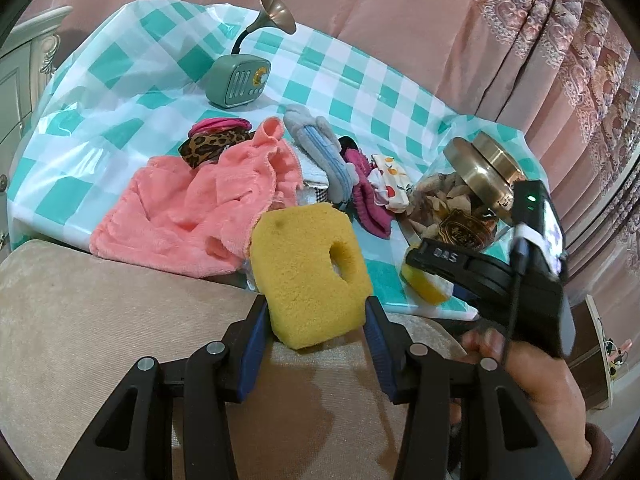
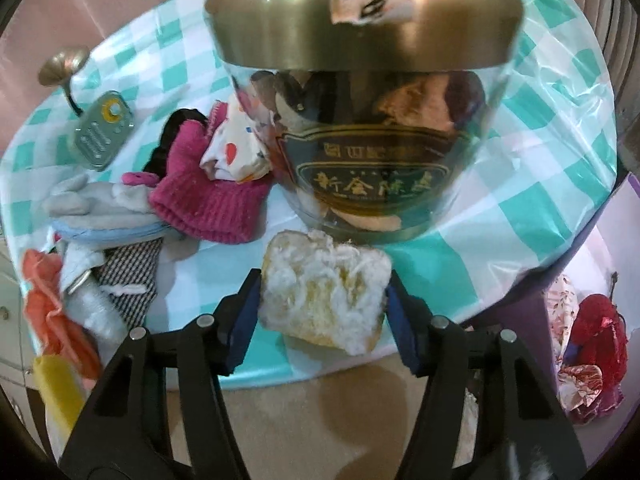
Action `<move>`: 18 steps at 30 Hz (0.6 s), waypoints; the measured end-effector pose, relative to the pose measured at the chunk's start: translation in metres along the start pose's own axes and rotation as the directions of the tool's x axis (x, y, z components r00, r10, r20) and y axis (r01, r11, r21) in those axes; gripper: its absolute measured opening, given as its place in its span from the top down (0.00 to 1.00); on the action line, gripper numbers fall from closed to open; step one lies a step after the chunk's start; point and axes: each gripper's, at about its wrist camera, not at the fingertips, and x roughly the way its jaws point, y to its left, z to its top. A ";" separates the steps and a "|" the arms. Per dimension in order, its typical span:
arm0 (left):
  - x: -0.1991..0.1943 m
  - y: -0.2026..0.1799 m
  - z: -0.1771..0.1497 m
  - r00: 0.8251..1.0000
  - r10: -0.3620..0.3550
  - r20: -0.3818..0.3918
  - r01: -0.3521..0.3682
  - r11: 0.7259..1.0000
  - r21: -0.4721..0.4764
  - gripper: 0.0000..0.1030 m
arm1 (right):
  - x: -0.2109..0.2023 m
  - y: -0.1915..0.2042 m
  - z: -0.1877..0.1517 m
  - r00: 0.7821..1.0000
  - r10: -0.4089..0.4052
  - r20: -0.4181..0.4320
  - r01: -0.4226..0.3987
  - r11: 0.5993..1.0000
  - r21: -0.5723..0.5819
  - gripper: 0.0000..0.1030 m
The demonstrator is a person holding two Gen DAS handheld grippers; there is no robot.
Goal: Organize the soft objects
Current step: 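Carry the yellow and white sponges into the box and release both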
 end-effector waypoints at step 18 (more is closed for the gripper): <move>-0.015 -0.029 -0.015 0.999 -0.043 0.030 0.041 0.997 0.064 0.54 | -0.100 -0.053 -0.038 0.966 0.156 0.206 -0.137 0.985 -0.103 0.40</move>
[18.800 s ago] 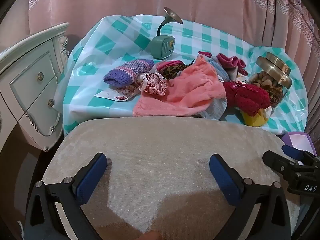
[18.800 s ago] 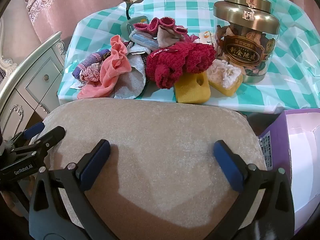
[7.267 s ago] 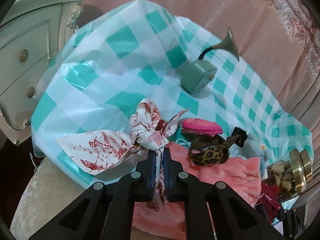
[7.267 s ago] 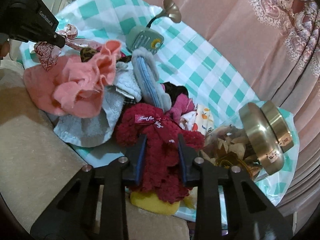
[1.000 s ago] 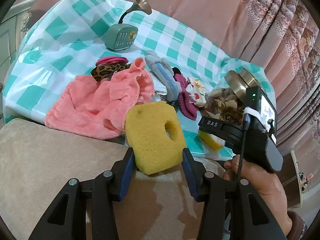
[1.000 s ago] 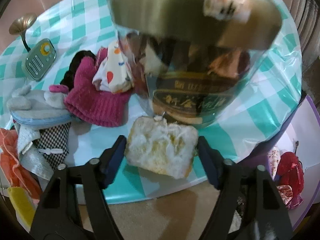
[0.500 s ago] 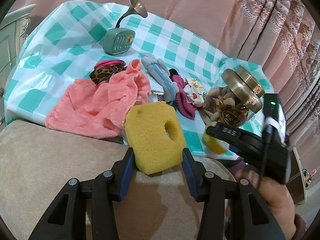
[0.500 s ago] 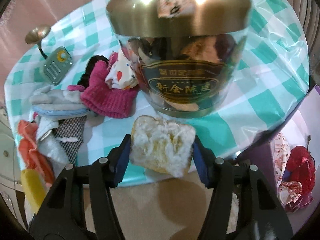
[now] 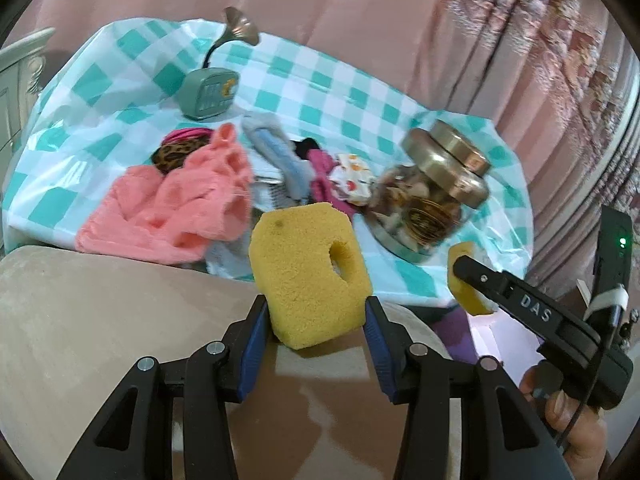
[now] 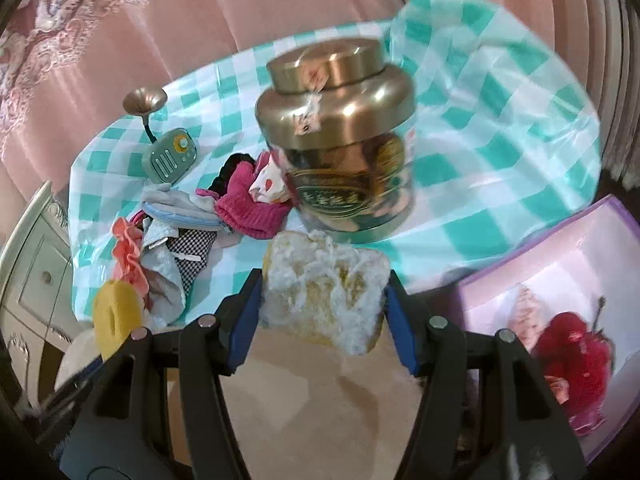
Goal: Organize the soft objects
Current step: 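Carry the yellow and white sponges into the box and release both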
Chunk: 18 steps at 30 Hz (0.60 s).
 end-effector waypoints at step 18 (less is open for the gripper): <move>-0.006 -0.120 -0.038 0.985 -0.153 -0.075 0.168 0.952 0.257 0.54 | -0.067 -0.111 -0.040 0.993 -0.113 0.032 0.112 0.994 0.018 0.40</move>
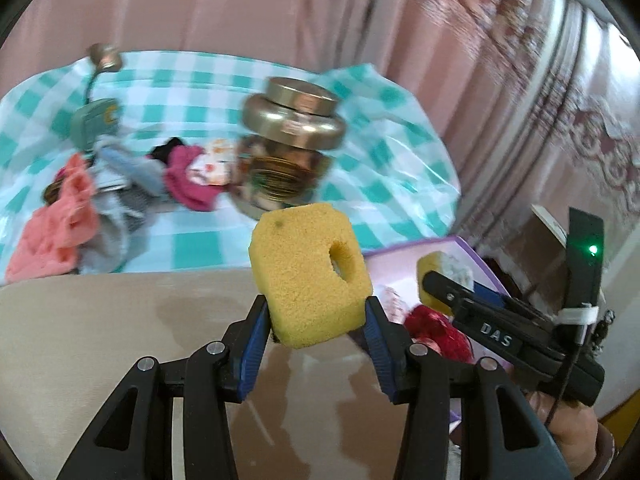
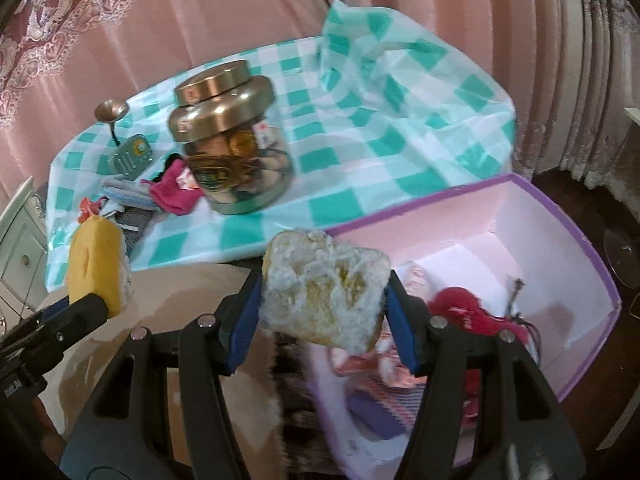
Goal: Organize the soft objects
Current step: 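Carry the yellow and white sponges into the box and release both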
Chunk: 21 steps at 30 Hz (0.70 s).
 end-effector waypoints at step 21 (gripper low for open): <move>0.047 -0.105 -0.006 0.983 -0.136 -0.126 0.156 0.973 0.168 0.53 | -0.028 -0.117 -0.004 0.987 -0.159 0.038 0.151 0.976 0.154 0.36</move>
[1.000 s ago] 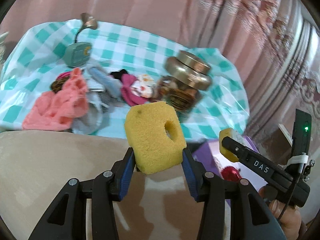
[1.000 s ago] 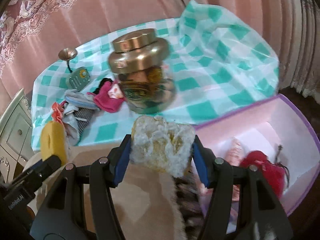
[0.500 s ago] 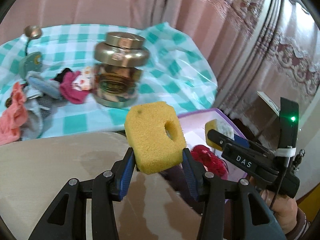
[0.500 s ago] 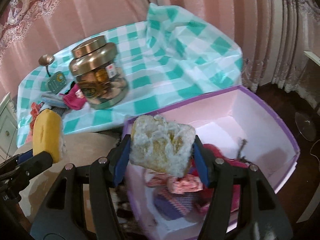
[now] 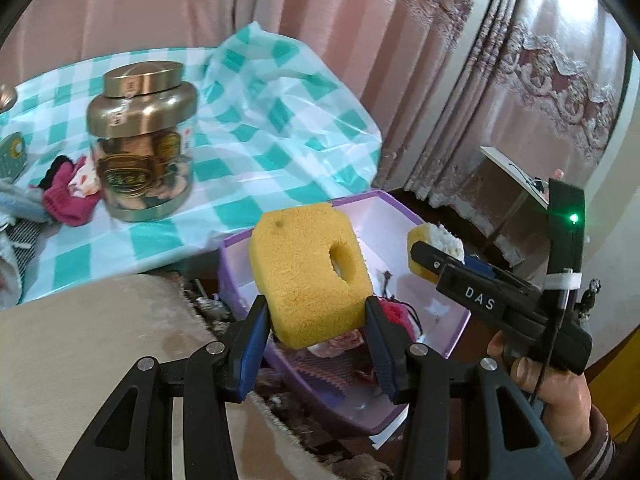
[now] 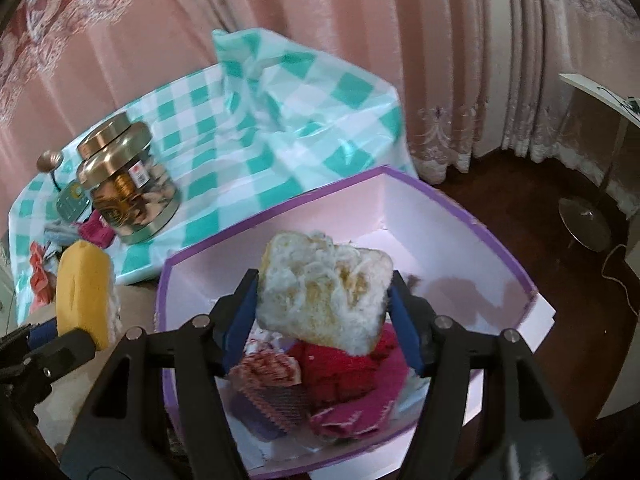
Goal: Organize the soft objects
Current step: 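Carry the yellow and white sponges into the box and release both, then move both open tools back over the soft items on the table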
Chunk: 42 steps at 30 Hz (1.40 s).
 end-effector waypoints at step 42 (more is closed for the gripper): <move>-0.134 0.204 -0.070 0.917 0.389 0.083 -0.347 0.885 -0.311 0.25 | -0.015 0.078 -0.011 0.984 0.176 -0.009 -0.174 0.962 -0.209 0.03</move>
